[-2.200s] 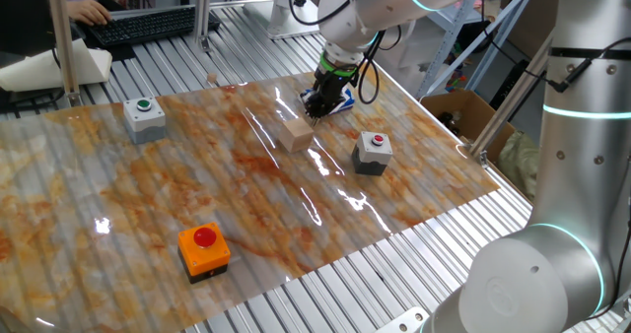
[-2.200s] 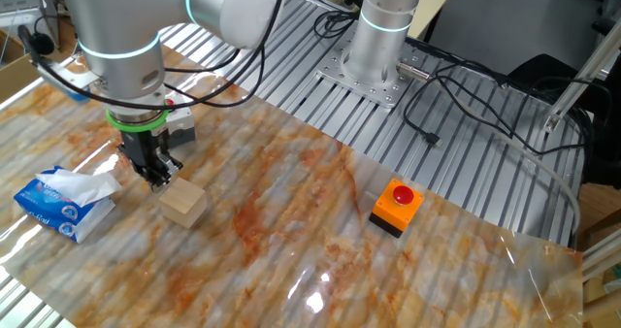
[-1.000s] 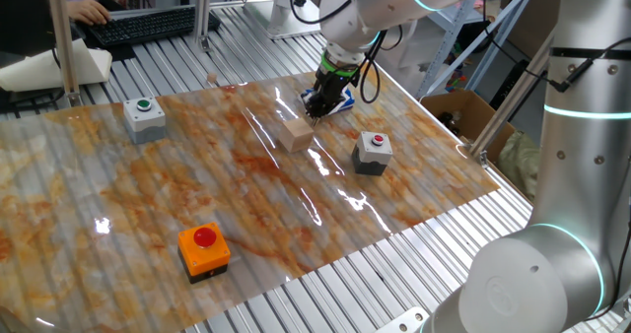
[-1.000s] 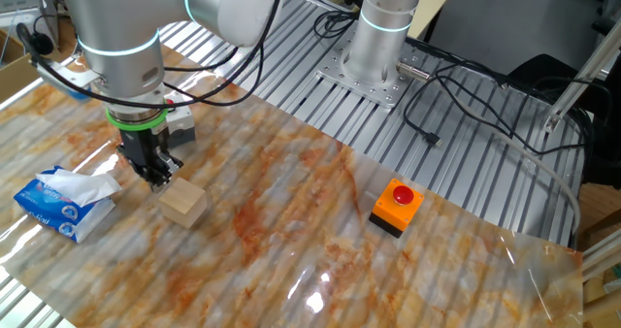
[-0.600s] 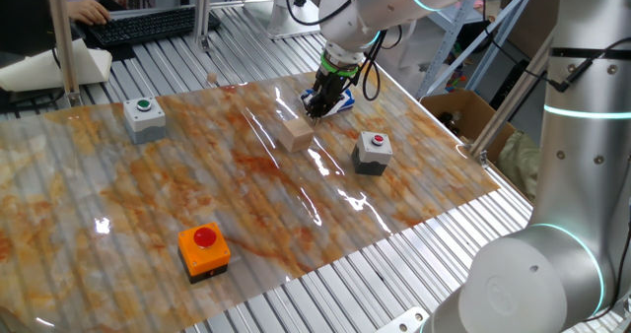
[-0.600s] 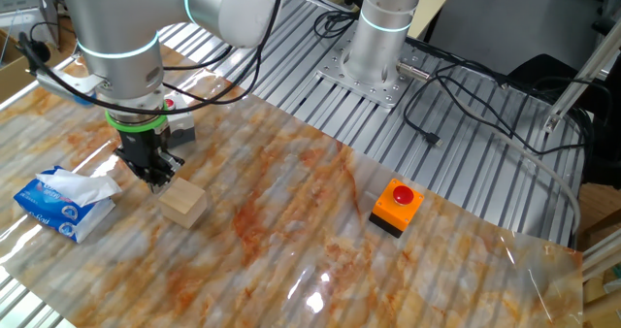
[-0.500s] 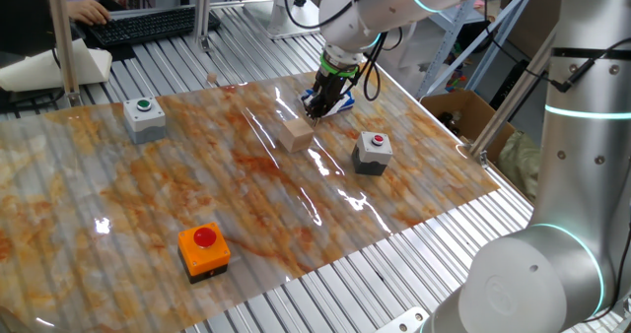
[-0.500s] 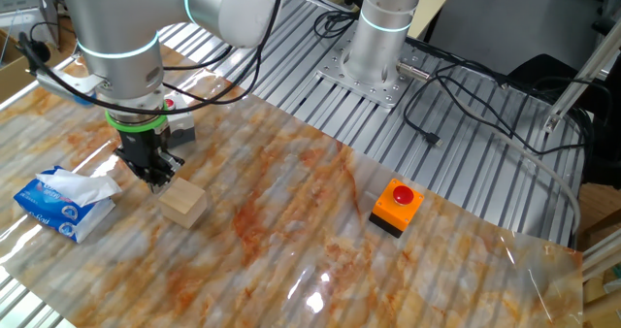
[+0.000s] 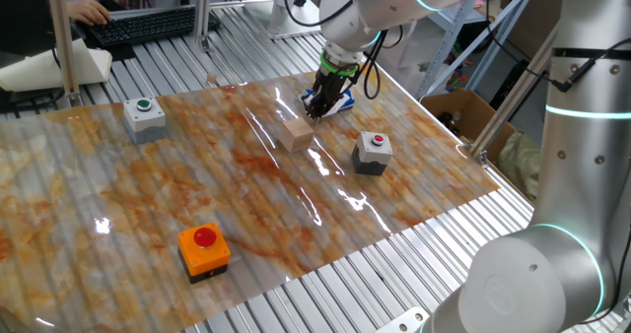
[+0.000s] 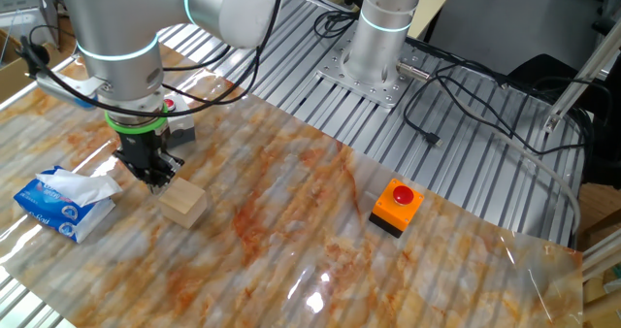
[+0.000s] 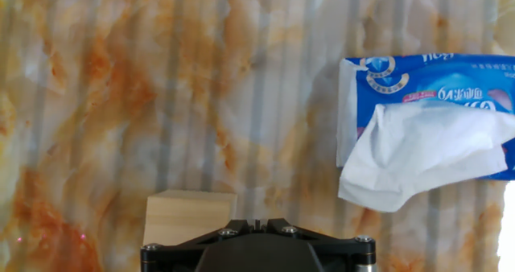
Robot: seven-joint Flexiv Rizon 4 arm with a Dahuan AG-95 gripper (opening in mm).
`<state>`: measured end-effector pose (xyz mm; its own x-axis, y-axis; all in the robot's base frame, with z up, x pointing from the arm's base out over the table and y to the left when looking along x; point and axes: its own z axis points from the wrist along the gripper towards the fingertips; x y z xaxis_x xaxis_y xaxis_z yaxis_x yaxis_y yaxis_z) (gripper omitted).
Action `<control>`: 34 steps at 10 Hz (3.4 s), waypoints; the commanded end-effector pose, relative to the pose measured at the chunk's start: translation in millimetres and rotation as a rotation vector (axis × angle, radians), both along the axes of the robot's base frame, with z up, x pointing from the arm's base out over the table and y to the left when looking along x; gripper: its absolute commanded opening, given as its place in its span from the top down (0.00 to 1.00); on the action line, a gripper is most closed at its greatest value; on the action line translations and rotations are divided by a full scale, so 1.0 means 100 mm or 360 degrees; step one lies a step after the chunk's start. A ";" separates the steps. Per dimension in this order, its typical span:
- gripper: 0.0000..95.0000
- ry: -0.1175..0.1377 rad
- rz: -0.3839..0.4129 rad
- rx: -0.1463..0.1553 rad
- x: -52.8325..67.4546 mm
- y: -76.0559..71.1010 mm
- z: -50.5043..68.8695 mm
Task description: Use the gripper to push the small block from left to right
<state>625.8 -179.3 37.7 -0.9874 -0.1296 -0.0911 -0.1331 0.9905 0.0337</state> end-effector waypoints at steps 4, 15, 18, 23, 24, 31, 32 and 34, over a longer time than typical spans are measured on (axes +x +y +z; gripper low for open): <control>1.00 0.0000 -0.0006 0.0006 -0.04 -0.01 -0.10; 1.00 -0.0002 -0.0164 0.0014 0.03 0.53 -0.13; 1.00 -0.0009 -0.0209 0.0019 0.03 0.71 -0.10; 1.00 -0.0006 -0.0290 0.0021 -0.01 1.04 -0.01; 1.00 -0.0006 -0.0301 0.0019 -0.02 1.09 0.01; 1.00 0.0019 -0.0360 0.0003 -0.05 1.32 0.12; 1.00 0.0016 -0.0352 0.0000 -0.05 1.32 0.12; 1.00 0.0010 -0.0347 -0.0005 -0.04 1.30 0.11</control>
